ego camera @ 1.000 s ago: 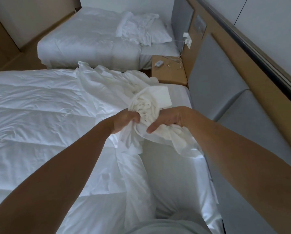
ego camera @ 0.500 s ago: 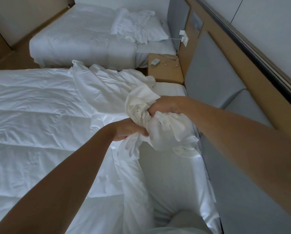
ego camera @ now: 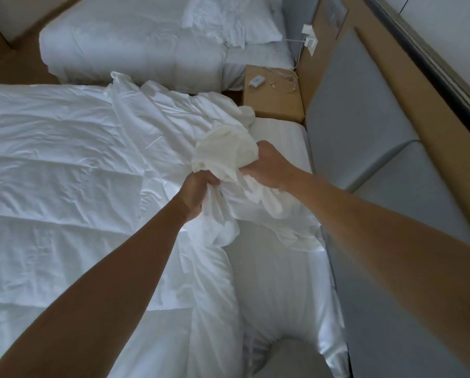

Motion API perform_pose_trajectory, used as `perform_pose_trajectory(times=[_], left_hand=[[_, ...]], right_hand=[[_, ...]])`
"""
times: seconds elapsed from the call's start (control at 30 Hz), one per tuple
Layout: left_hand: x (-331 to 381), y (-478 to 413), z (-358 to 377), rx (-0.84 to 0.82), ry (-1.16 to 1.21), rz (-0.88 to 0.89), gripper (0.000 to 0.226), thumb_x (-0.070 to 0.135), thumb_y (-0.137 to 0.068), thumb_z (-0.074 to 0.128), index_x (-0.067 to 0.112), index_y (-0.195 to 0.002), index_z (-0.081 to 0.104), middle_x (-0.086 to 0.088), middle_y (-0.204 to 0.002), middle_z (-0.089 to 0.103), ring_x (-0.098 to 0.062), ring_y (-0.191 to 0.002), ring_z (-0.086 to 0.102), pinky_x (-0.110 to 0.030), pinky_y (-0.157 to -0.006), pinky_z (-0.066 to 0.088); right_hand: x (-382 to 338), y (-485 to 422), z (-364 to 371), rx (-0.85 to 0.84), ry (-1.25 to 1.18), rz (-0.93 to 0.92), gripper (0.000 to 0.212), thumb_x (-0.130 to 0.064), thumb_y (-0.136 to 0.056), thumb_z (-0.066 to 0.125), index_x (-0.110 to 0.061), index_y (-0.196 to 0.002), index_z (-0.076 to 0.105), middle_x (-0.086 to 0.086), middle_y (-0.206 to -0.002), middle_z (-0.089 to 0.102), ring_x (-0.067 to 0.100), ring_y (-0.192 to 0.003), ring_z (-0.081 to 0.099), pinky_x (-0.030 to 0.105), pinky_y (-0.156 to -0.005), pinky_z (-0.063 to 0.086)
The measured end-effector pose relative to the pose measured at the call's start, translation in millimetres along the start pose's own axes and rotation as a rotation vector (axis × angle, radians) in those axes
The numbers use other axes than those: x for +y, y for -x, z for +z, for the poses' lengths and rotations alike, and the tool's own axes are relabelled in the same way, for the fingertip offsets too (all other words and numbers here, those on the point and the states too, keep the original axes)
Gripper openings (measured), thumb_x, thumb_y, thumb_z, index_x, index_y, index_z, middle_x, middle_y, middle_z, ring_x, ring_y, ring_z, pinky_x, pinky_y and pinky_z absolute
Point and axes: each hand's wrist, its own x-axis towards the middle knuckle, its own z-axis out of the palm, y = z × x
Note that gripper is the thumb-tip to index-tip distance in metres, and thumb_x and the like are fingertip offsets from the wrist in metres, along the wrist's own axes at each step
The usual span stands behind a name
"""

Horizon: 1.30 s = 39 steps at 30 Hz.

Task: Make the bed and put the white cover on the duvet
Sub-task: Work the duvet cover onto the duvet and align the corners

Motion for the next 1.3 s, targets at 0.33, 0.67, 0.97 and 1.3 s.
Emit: perform_pose_trajectory(times=[0.33, 0.67, 0.97, 1.3], left_hand=[[13, -10, 4, 0.087, -0.074, 0.050, 0.057, 0.017, -0.059, 0.055, 0.000, -0.112, 0.068, -0.015, -0.101, 0.067, -0.034, -0.099, 0.065, -0.047, -0.093, 0.052], [0, -8, 7, -0.147, -0.171, -0.141, 0.029, 0.020, -0.066, 0.050, 0.017, -0.079, 0.076, -0.003, -0.073, 0.070, -0.022, -0.070, 0.067, -0.026, -0.065, 0.057], [22, -12, 19, -0.503, -0.503, -0.213, 0.054, -0.002, -0.069, 0.066, 0.019, -0.119, 0.064, 0.004, -0.106, 0.077, -0.016, -0.104, 0.072, -0.024, -0.088, 0.056], [17, -25, 24, -0.125, -0.303, 0.158, 0.038, 0.013, -0.054, 0.060, 0.014, -0.092, 0.065, 0.014, -0.071, 0.070, -0.004, -0.070, 0.067, -0.022, -0.068, 0.052]], right_hand=[[16, -21, 1, -0.395, -0.170, 0.317, 0.066, -0.047, -0.070, 0.089, -0.029, -0.127, 0.062, -0.001, -0.120, 0.072, 0.024, -0.112, 0.069, 0.042, -0.097, 0.054], [-3, -3, -31, -0.753, 0.424, 0.438, 0.026, -0.019, -0.086, 0.079, -0.022, -0.088, 0.054, -0.001, -0.084, 0.063, 0.014, -0.073, 0.062, 0.024, -0.058, 0.051], [28, -24, -36, -0.476, -0.343, 0.433, 0.038, 0.002, -0.074, 0.065, -0.004, -0.110, 0.072, 0.019, -0.110, 0.072, 0.036, -0.100, 0.069, 0.043, -0.089, 0.058], [25, -28, -58, -0.462, -0.276, 0.450, 0.042, -0.026, -0.076, 0.080, -0.014, -0.115, 0.070, 0.007, -0.108, 0.076, 0.021, -0.095, 0.074, 0.033, -0.082, 0.059]])
